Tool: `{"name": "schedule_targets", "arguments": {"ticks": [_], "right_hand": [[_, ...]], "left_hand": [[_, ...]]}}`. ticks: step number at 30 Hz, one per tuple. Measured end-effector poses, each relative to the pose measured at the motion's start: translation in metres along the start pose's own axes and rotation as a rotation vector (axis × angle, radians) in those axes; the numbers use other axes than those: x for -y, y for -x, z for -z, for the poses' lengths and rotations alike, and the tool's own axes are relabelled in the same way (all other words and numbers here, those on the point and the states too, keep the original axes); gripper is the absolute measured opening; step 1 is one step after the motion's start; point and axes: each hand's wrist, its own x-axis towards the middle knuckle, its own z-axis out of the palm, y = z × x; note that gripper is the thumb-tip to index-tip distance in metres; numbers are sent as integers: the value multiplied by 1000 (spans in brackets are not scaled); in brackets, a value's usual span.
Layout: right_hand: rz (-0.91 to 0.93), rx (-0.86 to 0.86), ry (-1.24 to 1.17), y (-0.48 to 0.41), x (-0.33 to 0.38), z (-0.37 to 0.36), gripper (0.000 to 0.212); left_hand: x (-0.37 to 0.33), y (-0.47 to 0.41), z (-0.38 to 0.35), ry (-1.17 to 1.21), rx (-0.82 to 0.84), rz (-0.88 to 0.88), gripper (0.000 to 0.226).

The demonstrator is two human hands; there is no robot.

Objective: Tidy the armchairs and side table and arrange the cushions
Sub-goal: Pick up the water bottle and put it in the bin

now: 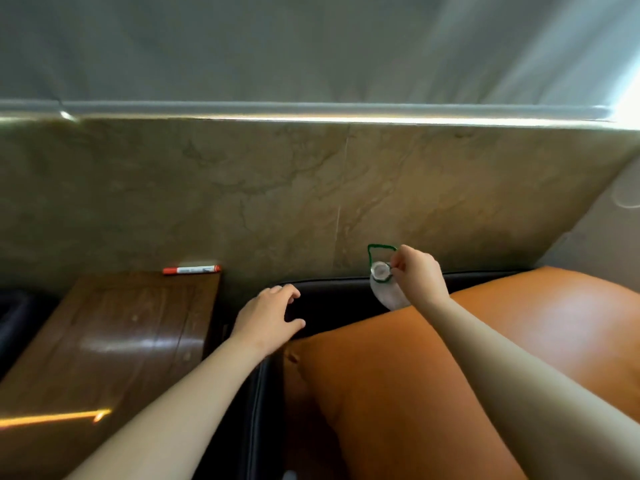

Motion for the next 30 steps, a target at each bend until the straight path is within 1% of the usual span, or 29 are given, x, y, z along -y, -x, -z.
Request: {"name": "schedule_targets", "arguments": {"ticks": [3,6,9,12,17,19,22,24,27,29,30], "right_hand": [[9,13,-5,12,21,9,10],[-9,-38,-67,26,40,9,13],[73,-49,-118,42,70,14,14],[115,-87,-262,57,103,29,14],[132,-70,-433,86,148,55,20],[123,-48,-501,98,167,65,24],[147,-5,-572,121,196,75,26],[169,26,-608,139,215,79,26],[165,66,-706,163,239,79,28],[162,127,-778,181,250,74,29],[162,160,-798,191,254,70,30]], "left_hand": [[3,32,20,-13,-6,-27,45],[10,55,26,-2,15,-9,47],[14,69,30,56,54,28,54],[6,72,47,129,54,42,69],[-9,83,93,213,27,61,106],[-12,94,110,245,-16,81,116],[-13,119,127,316,-50,107,125],[-10,137,134,371,-80,117,128],[-4,165,140,470,-171,146,127],[5,186,141,551,-234,173,119],[11,197,141,578,-257,179,112]]}}
